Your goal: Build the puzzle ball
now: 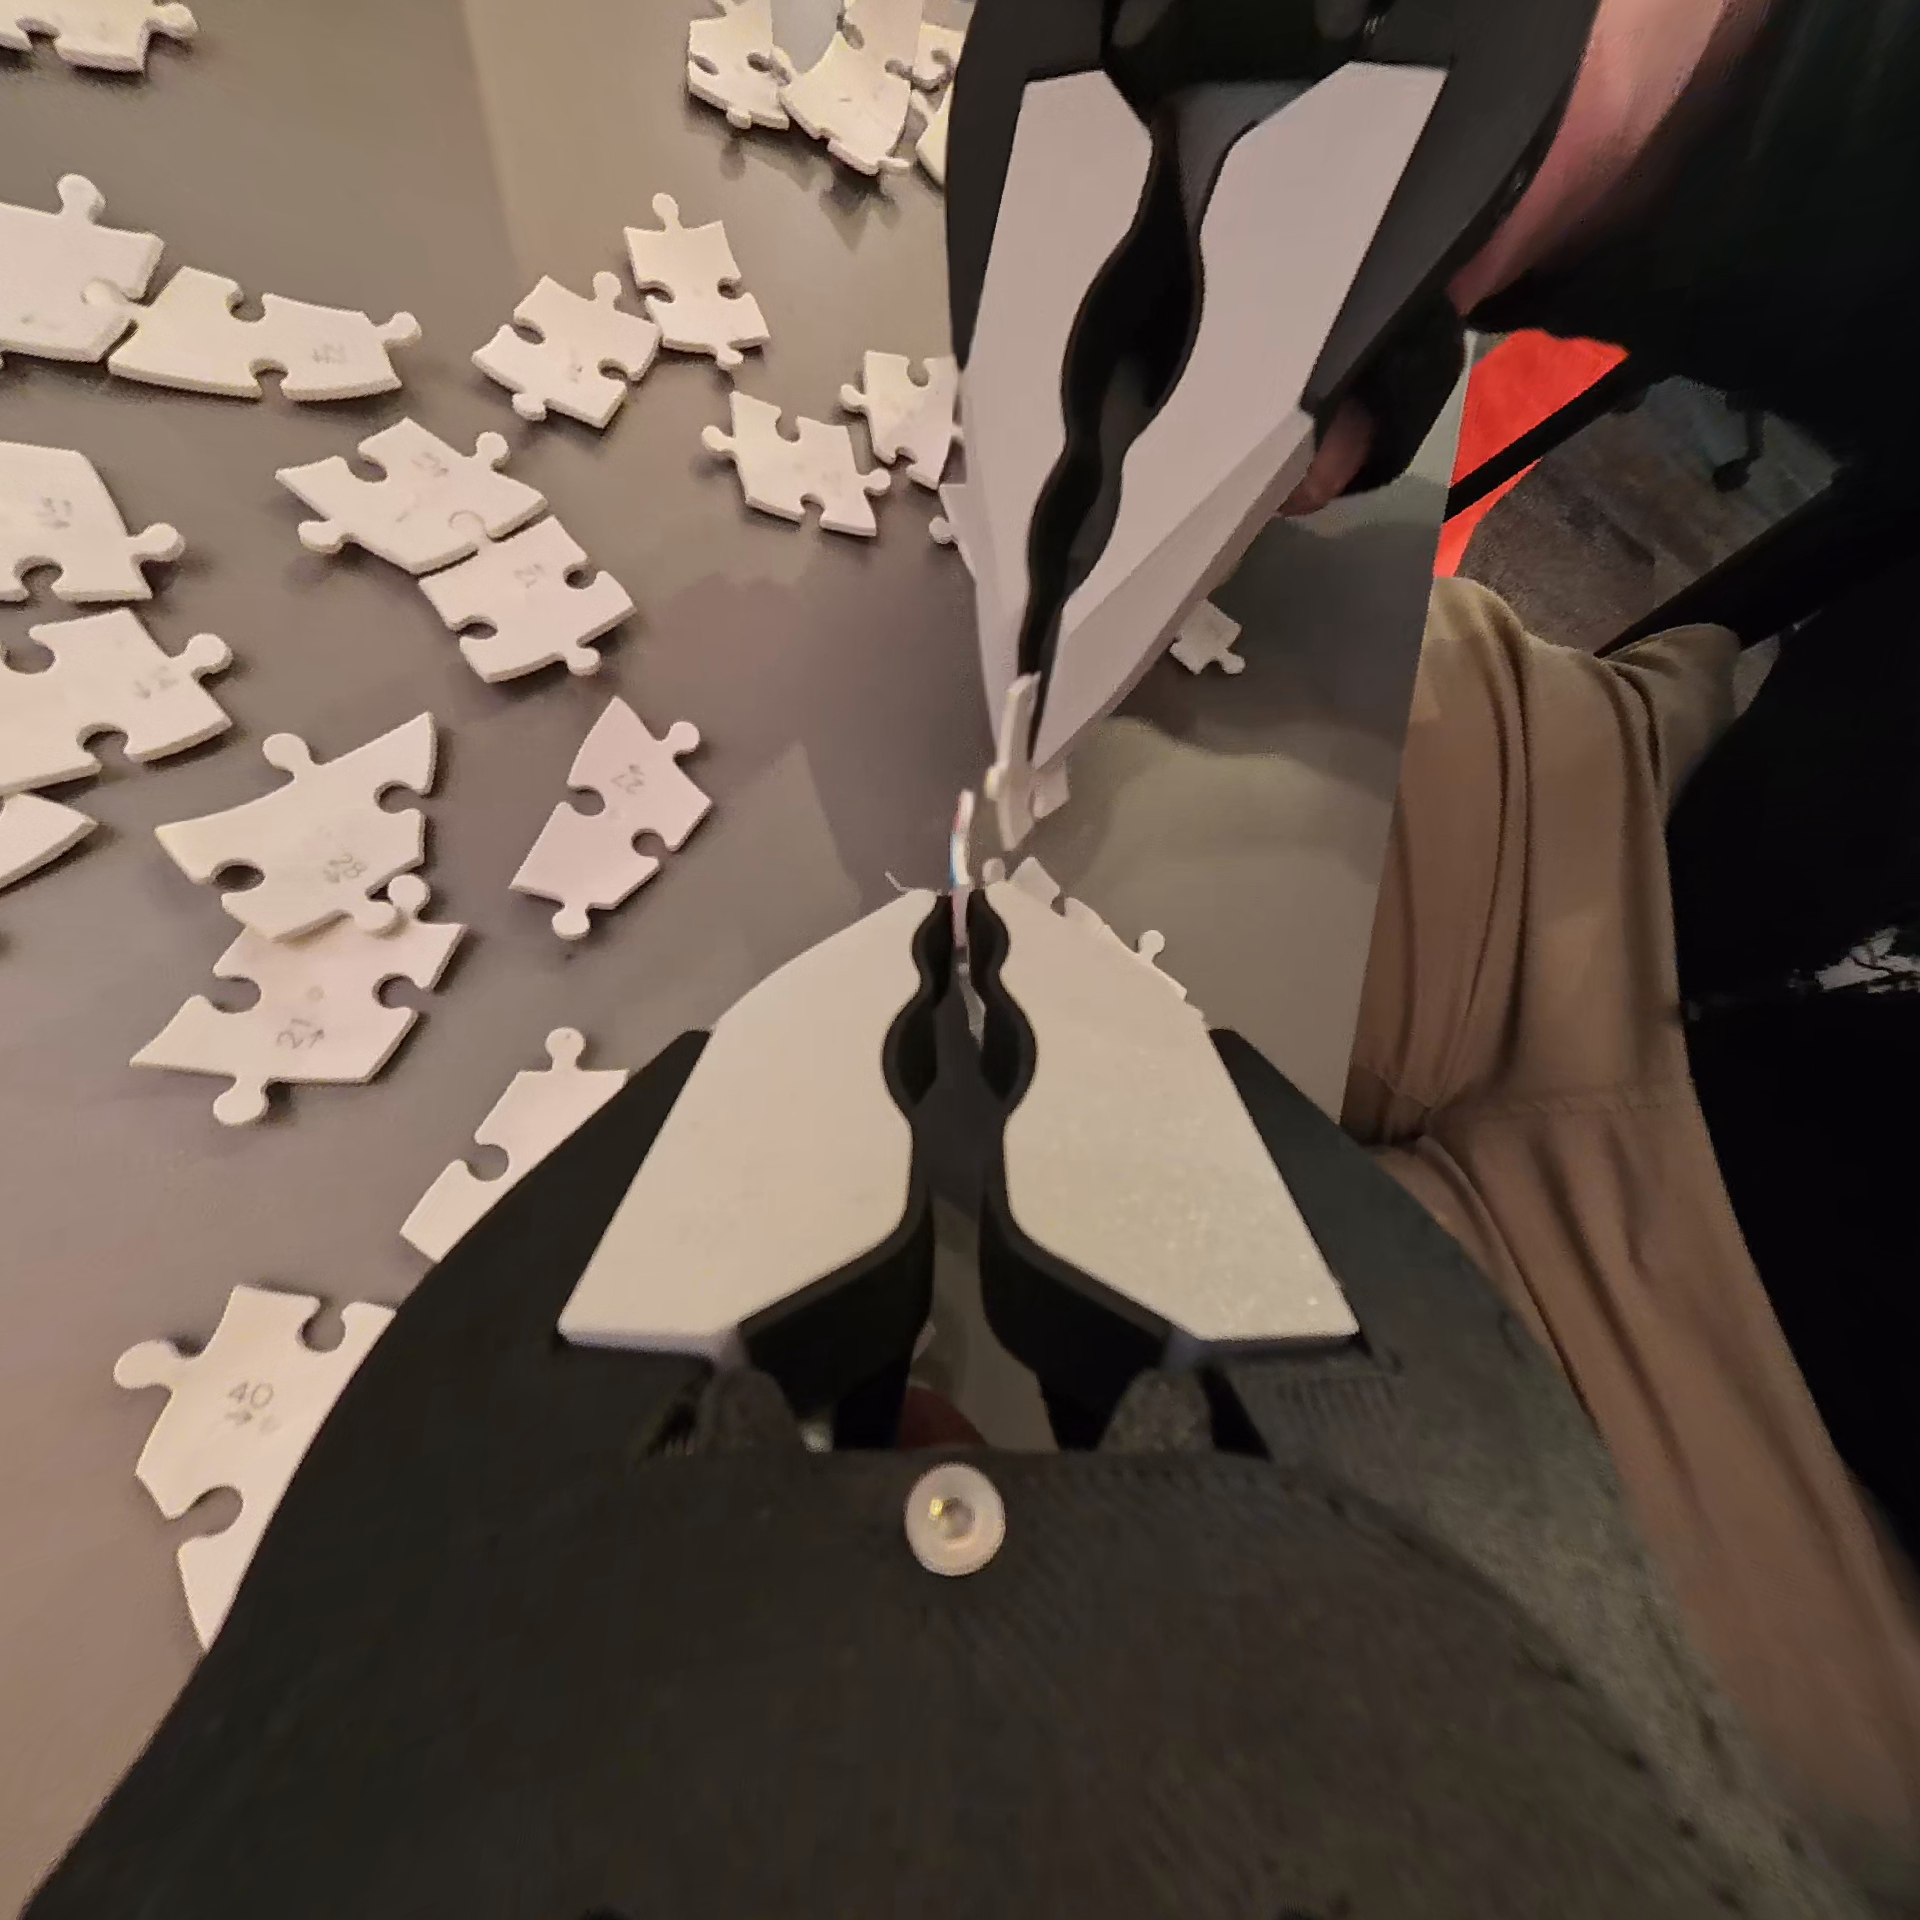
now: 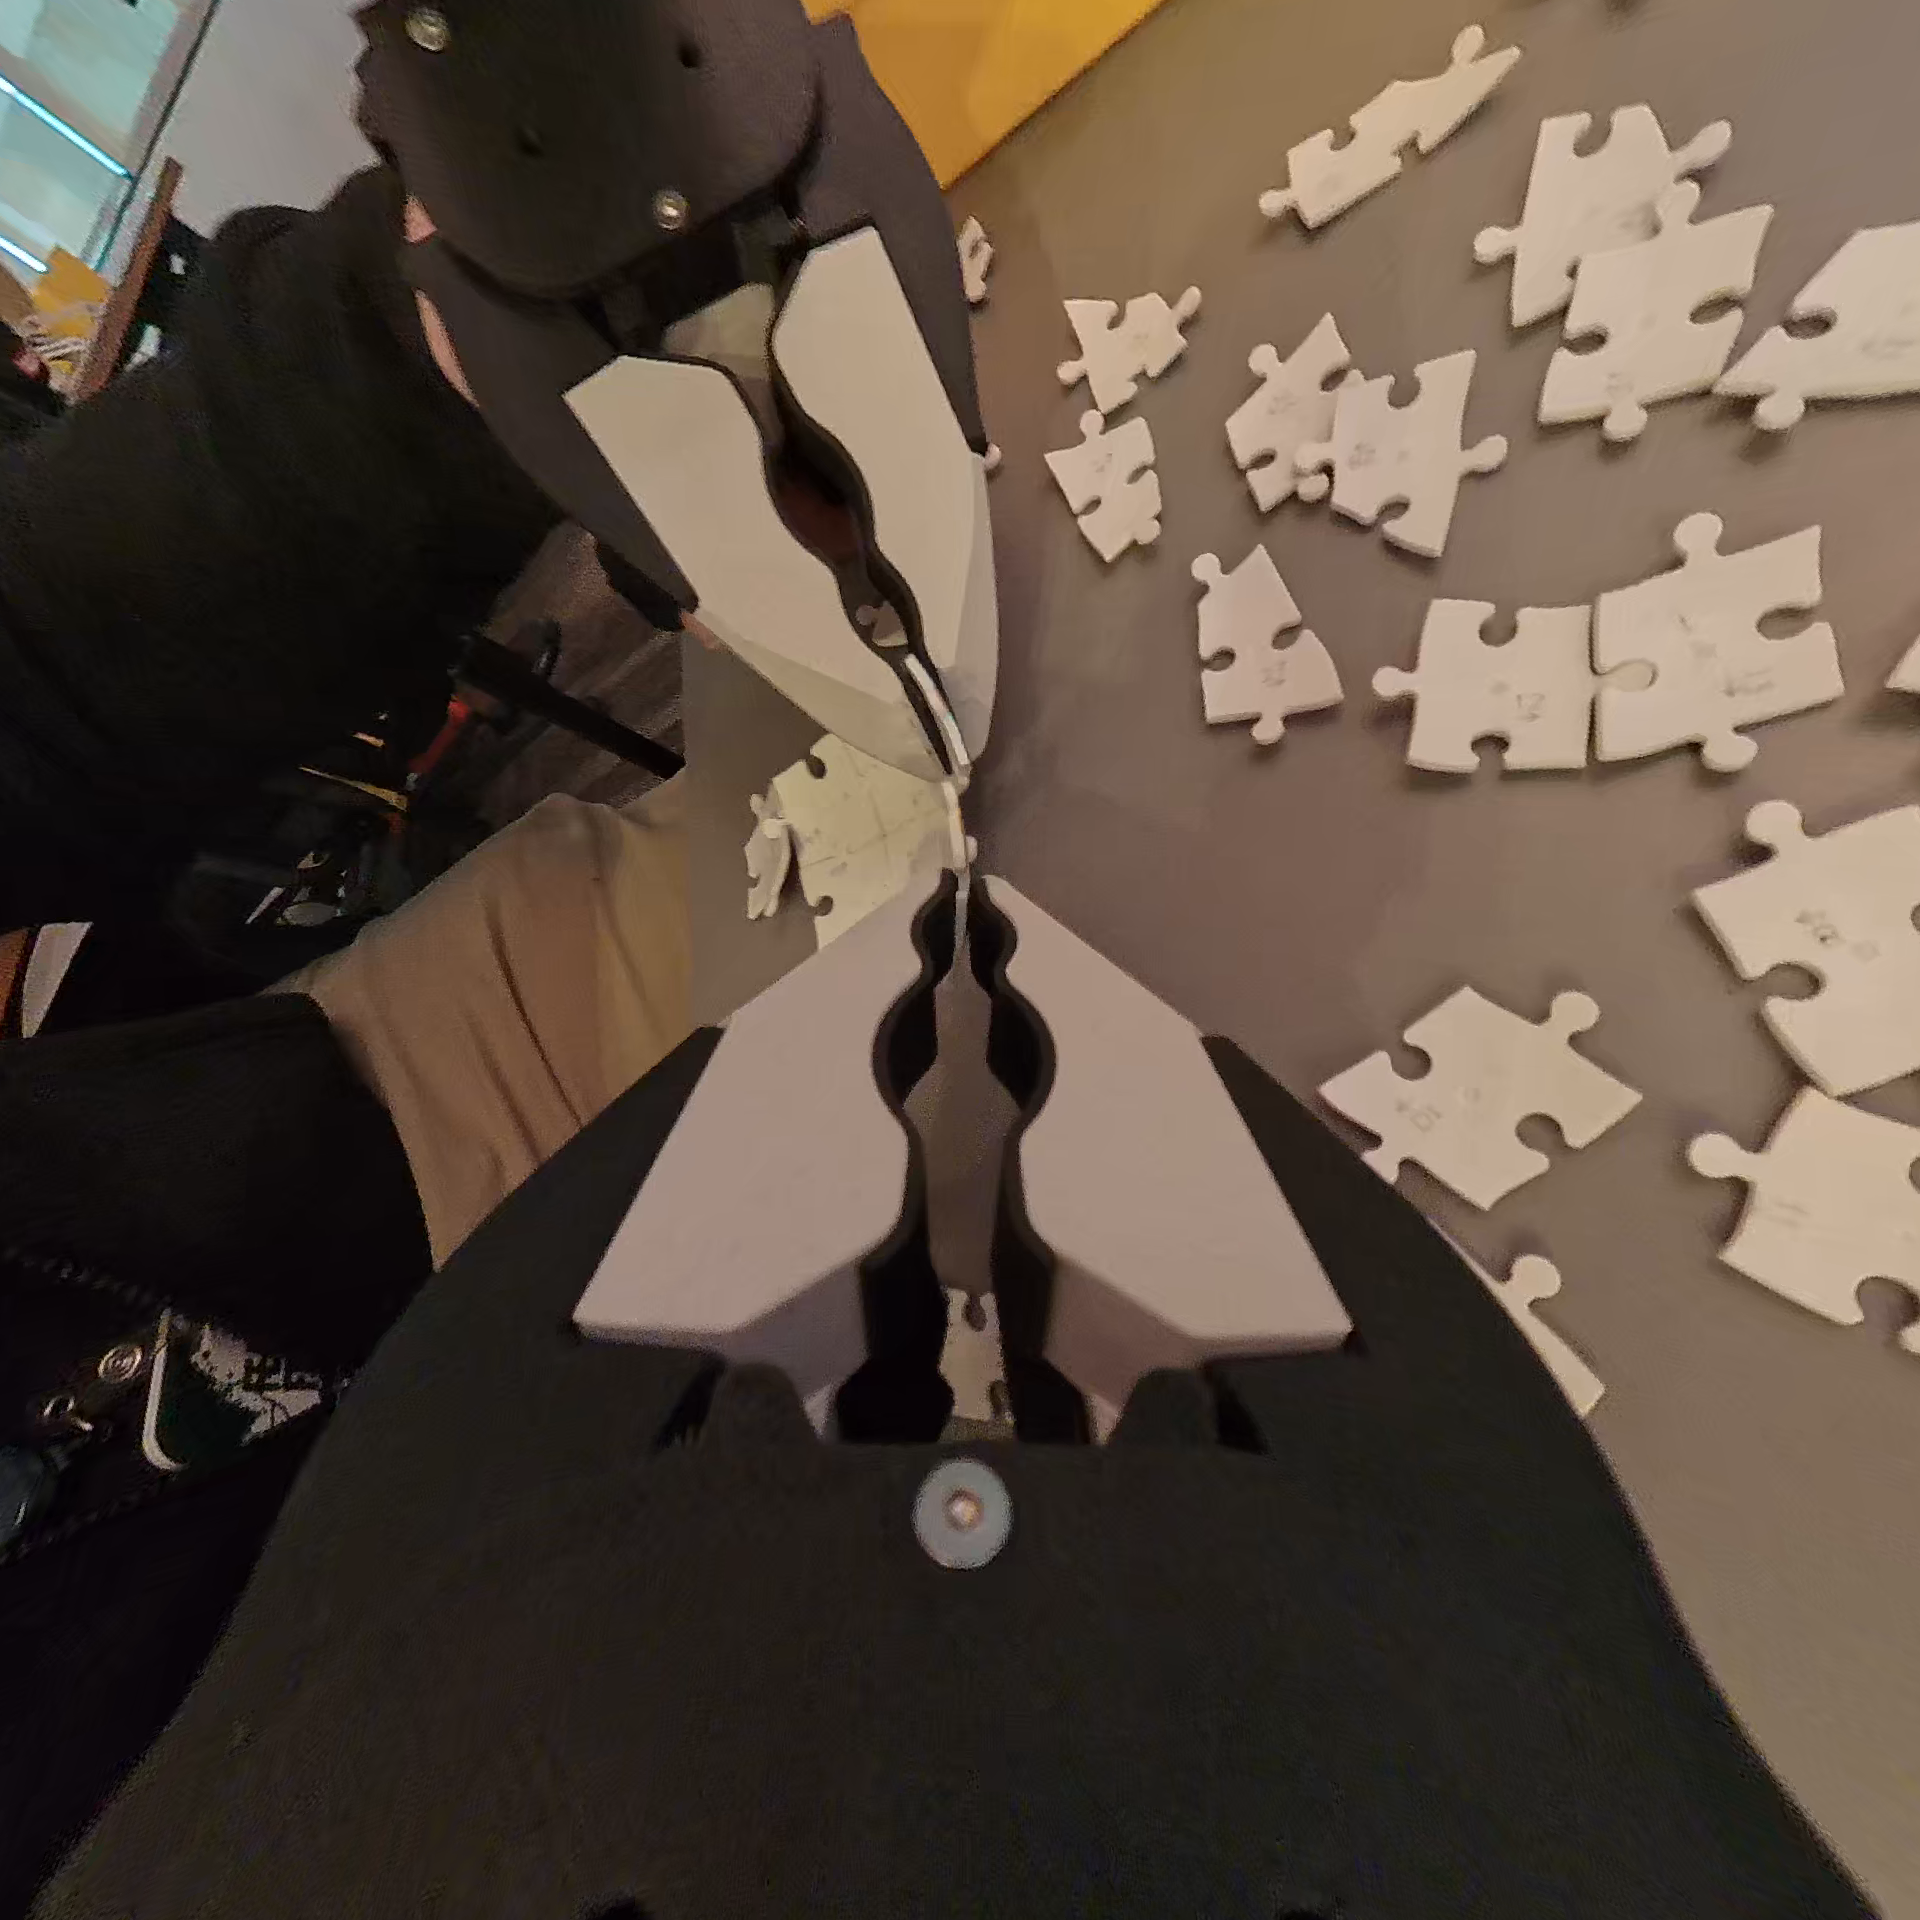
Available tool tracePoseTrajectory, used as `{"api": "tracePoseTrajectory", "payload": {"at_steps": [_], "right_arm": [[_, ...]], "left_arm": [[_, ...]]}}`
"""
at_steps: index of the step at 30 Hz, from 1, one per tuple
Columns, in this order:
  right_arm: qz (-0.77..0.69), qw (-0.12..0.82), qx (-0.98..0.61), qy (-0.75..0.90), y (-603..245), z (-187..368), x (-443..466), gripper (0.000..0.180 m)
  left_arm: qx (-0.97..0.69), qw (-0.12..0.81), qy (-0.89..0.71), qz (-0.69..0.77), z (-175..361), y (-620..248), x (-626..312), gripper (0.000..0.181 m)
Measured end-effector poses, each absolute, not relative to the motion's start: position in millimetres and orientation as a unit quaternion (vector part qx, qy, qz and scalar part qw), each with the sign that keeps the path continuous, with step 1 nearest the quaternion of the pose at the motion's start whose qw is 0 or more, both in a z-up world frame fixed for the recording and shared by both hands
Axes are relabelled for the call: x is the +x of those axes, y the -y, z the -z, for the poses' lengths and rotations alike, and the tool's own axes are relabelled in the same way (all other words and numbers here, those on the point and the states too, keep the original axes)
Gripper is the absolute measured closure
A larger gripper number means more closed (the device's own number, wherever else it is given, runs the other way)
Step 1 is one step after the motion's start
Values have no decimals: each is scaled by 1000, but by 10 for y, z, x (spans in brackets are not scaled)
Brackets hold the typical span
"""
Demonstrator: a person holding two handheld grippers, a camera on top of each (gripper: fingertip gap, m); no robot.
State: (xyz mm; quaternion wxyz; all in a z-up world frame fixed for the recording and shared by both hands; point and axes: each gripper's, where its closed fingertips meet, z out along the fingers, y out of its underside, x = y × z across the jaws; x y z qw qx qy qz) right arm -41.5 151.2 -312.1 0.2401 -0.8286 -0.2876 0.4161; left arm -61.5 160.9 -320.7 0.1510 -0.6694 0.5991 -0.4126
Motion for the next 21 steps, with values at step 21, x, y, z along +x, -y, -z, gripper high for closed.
{"api": "tracePoseTrajectory", "payload": {"at_steps": [21], "right_arm": [[-406,242,-828,301,-1533,3220,-488,180]], "left_arm": [[-656,133,-605,432,3215,-1586,-553,177]]}}
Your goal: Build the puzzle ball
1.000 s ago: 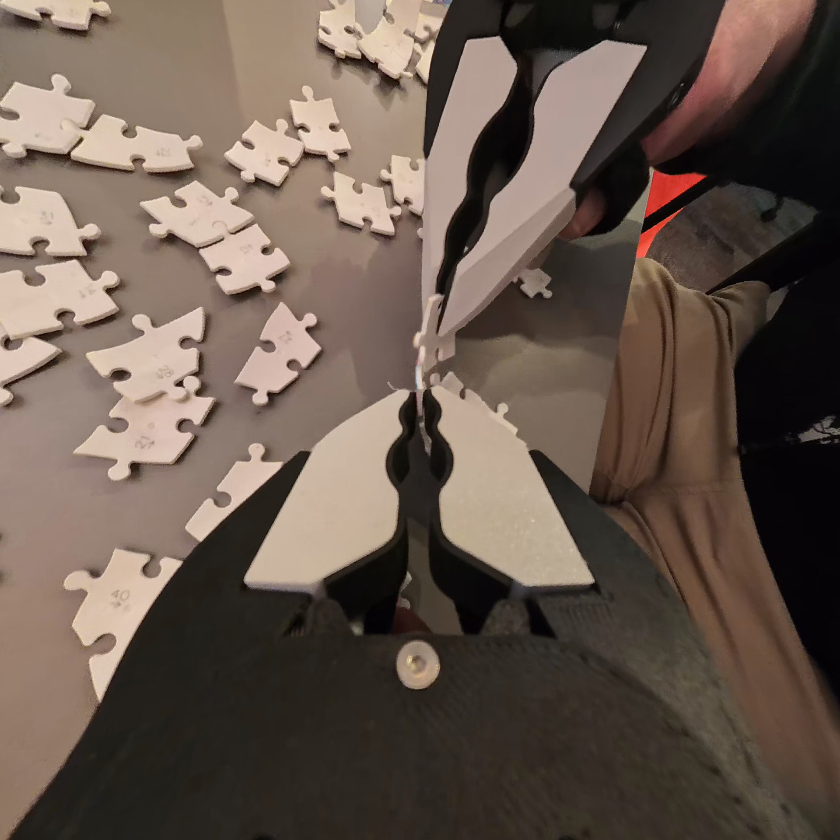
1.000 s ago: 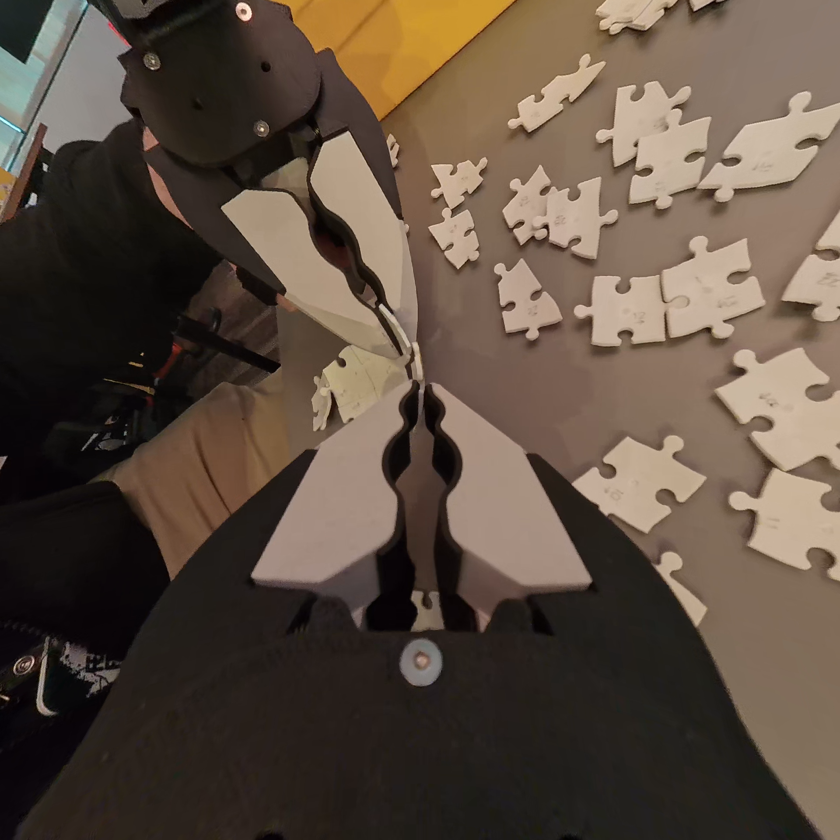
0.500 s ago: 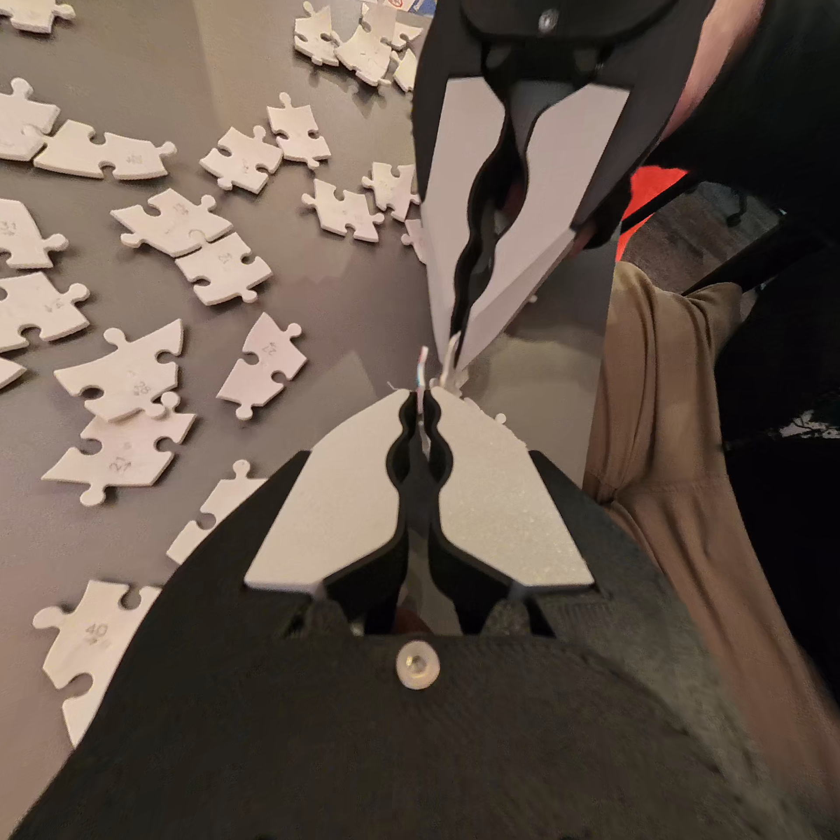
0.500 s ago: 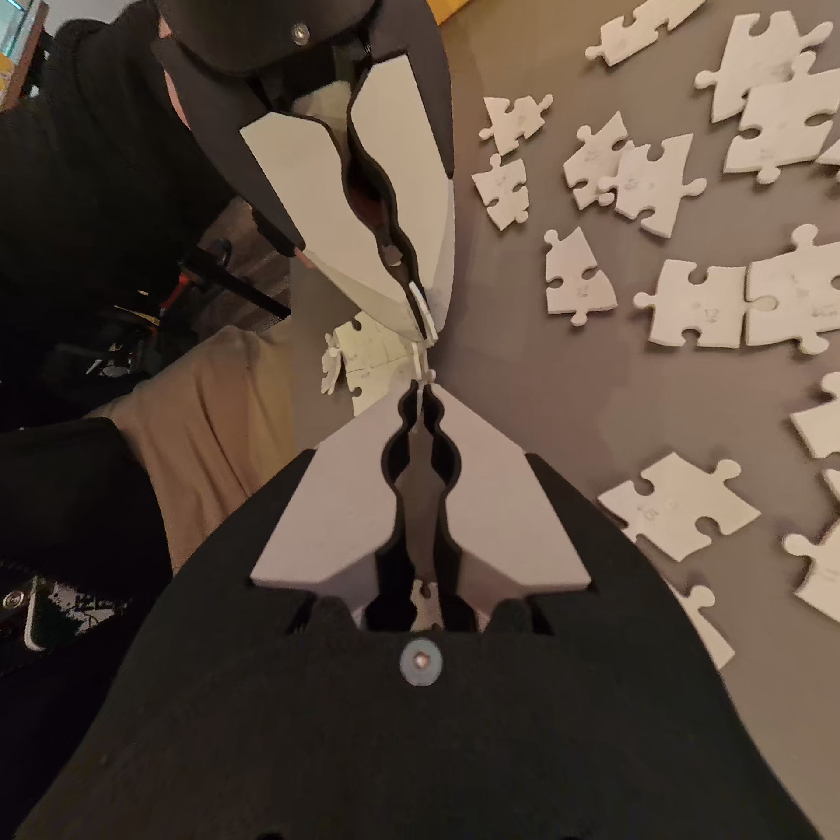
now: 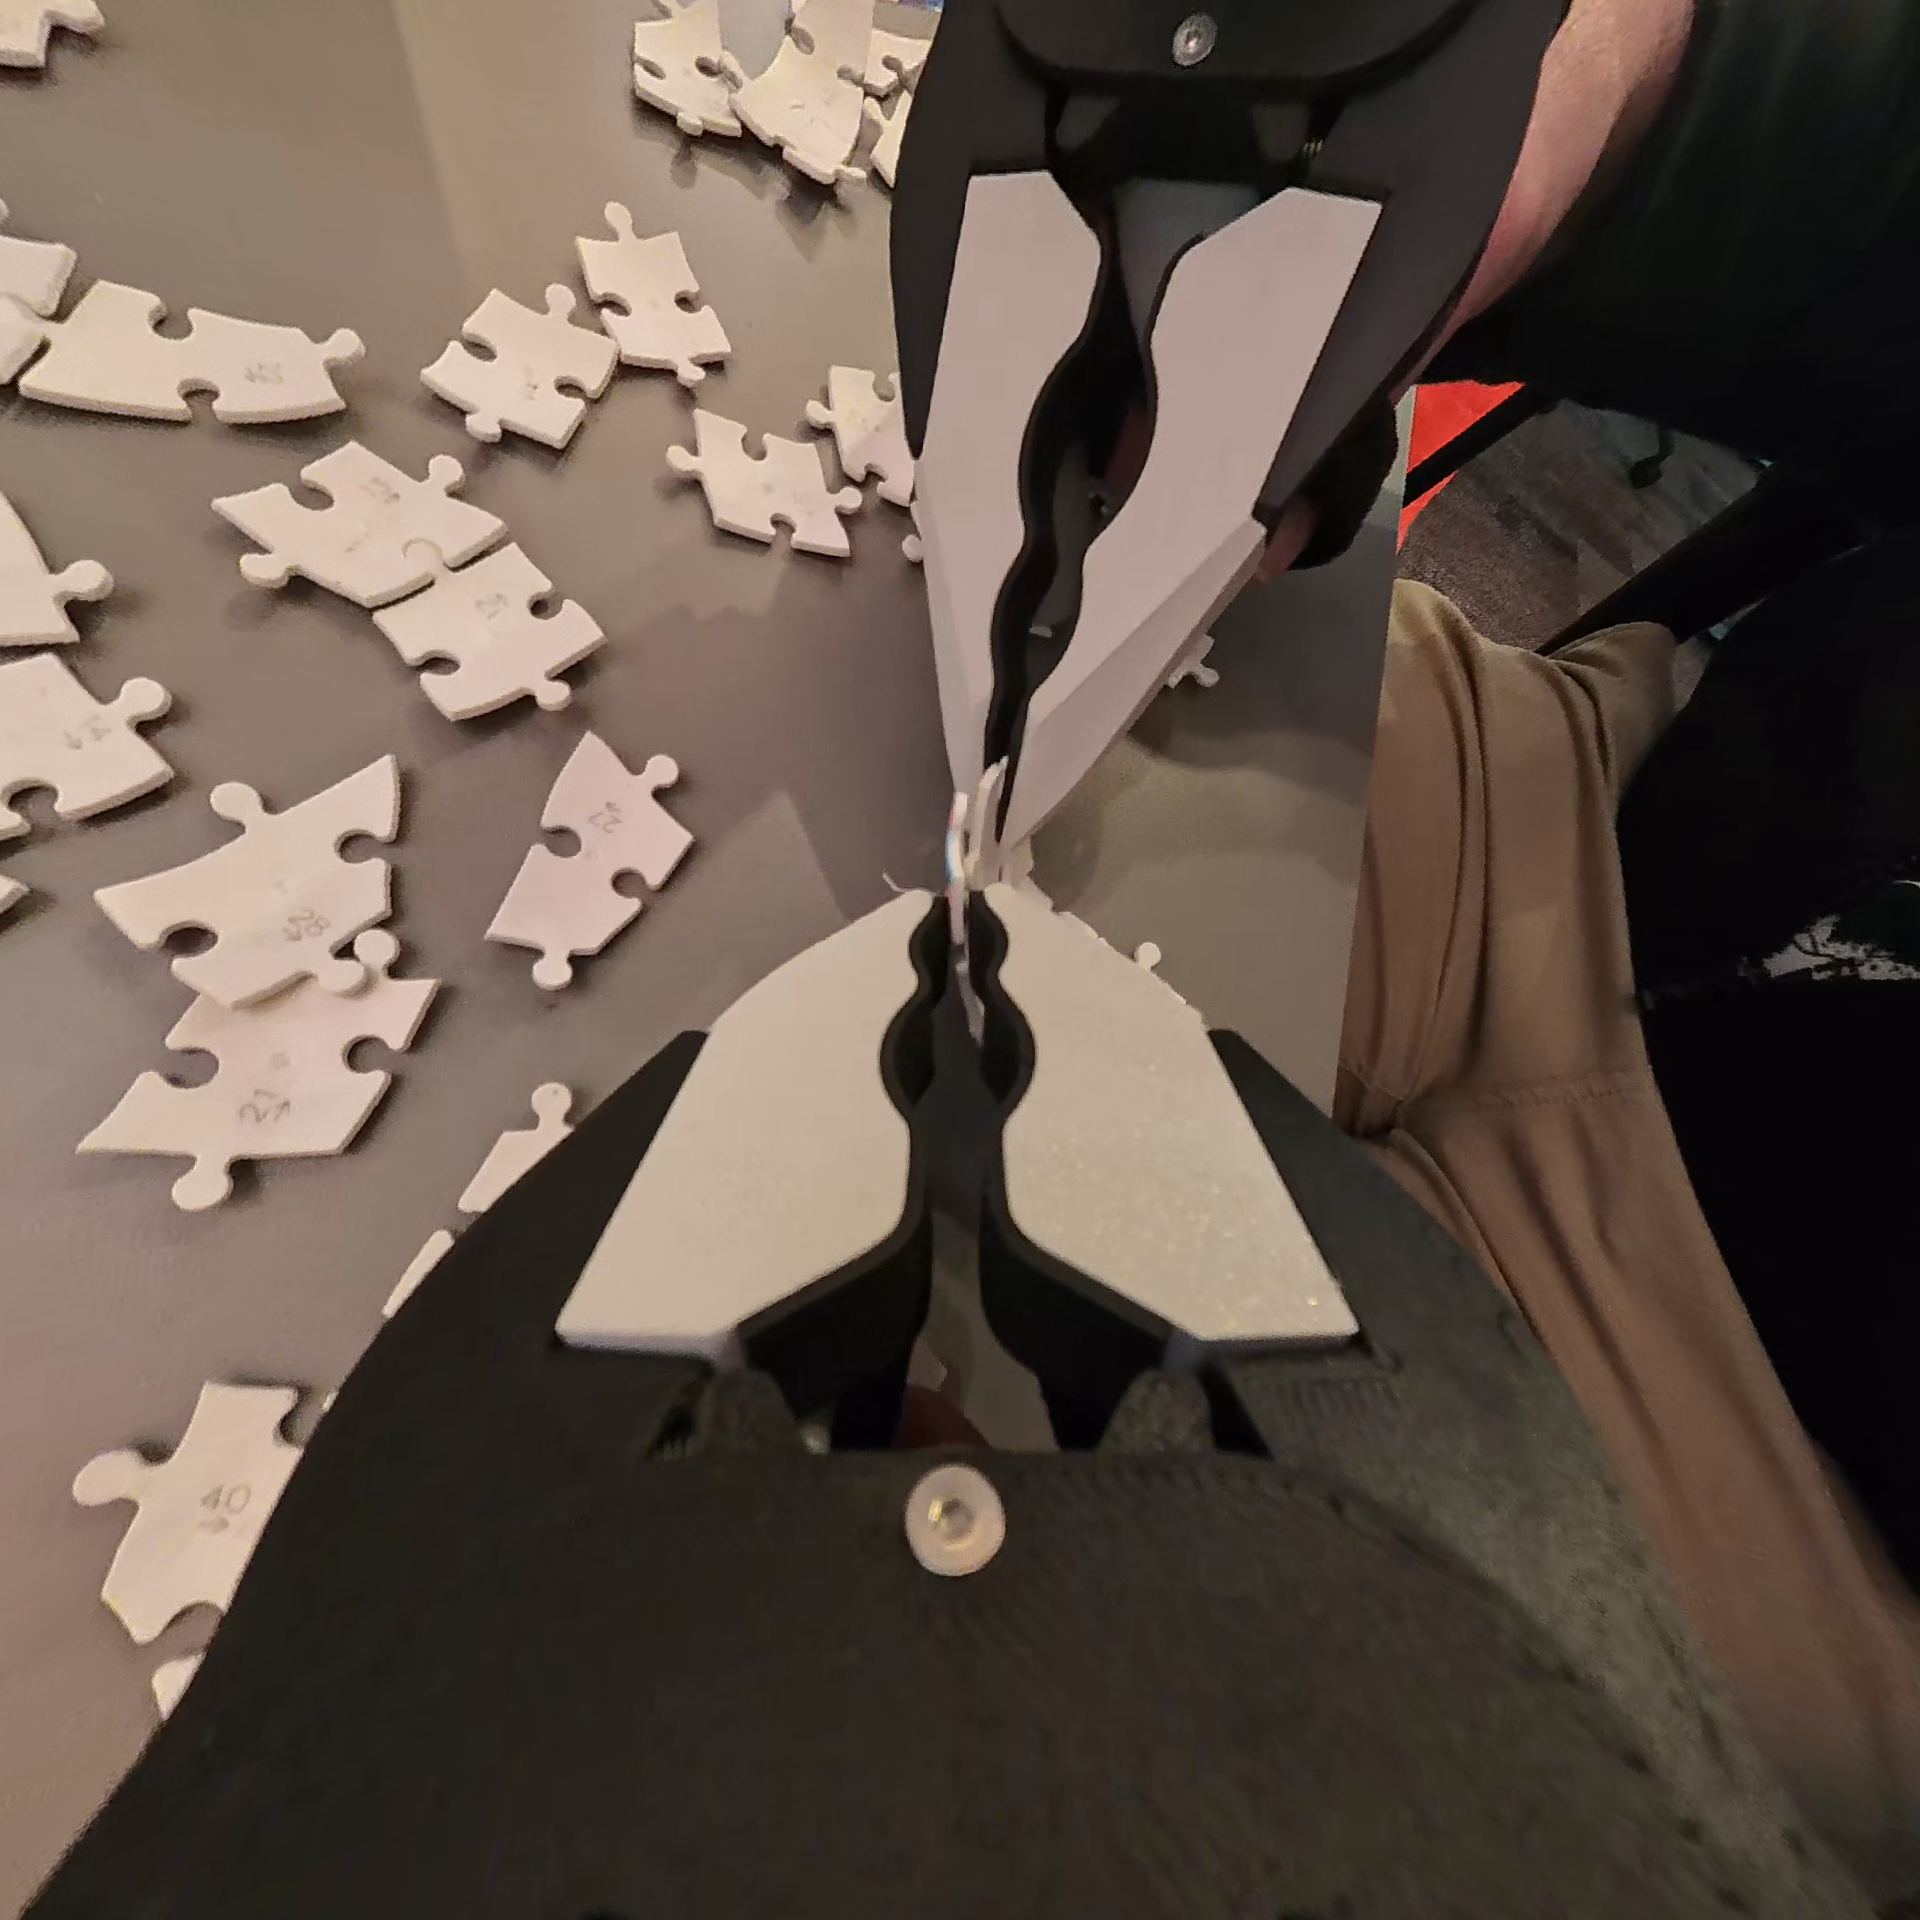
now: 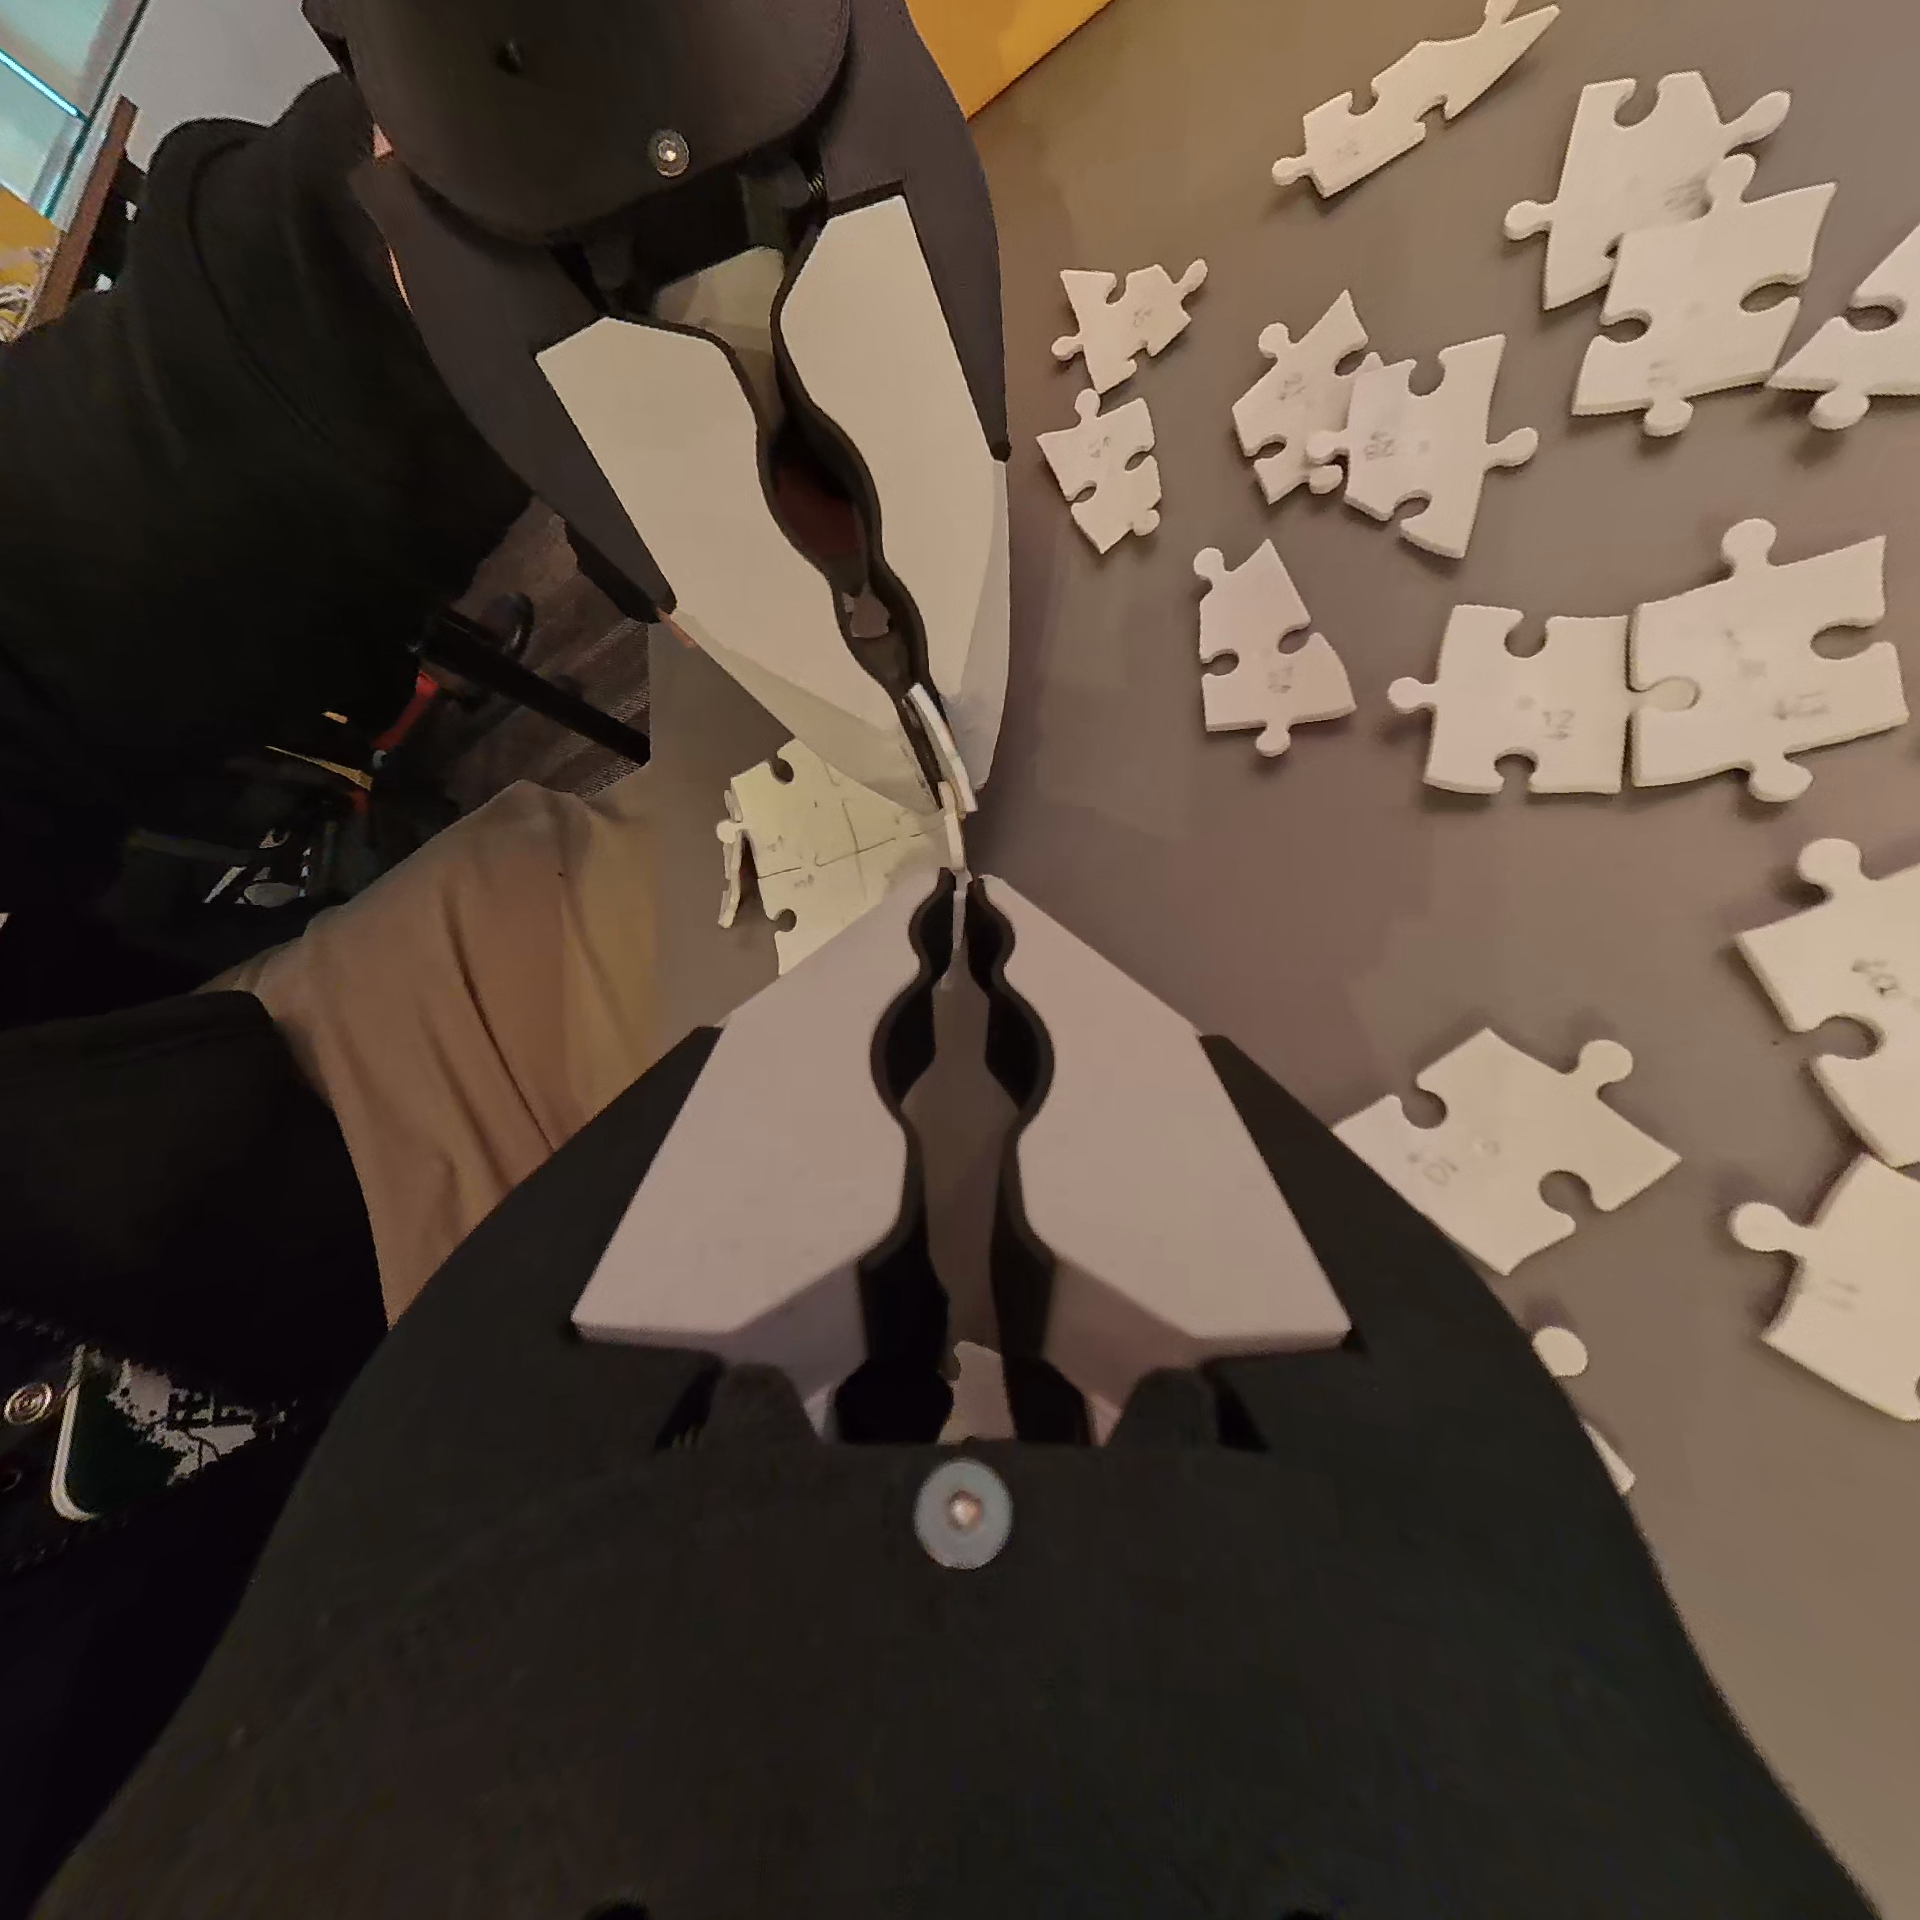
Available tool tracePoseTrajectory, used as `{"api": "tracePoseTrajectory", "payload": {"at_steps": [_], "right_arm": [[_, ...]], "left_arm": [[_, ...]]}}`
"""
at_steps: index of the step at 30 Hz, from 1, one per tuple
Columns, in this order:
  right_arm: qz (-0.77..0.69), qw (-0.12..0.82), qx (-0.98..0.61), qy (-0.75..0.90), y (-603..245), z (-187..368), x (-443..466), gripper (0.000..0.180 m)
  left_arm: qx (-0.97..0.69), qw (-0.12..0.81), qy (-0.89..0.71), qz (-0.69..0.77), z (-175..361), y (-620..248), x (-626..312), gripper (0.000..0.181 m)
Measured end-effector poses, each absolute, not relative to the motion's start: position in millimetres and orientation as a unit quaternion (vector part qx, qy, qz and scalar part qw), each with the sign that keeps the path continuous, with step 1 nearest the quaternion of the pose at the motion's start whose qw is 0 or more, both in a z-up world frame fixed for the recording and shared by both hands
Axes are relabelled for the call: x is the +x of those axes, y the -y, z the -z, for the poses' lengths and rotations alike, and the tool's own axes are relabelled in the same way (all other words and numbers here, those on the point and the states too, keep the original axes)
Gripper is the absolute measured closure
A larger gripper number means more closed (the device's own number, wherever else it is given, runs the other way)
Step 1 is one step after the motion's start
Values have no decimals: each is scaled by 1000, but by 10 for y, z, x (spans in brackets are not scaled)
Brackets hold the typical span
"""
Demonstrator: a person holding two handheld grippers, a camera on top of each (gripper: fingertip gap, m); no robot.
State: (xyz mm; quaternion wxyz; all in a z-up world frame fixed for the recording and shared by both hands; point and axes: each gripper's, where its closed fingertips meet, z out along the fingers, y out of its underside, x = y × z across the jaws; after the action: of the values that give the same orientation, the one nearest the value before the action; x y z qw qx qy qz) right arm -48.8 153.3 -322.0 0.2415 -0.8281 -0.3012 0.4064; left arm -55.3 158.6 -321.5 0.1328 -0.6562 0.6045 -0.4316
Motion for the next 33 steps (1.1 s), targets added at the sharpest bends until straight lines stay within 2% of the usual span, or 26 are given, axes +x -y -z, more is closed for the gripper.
{"api": "tracePoseTrajectory", "payload": {"at_steps": [33], "right_arm": [[-466,256,-814,235,-1620,2983,-419,178]], "left_arm": [[-633,196,-577,478,2932,-1644,-445,176]]}}
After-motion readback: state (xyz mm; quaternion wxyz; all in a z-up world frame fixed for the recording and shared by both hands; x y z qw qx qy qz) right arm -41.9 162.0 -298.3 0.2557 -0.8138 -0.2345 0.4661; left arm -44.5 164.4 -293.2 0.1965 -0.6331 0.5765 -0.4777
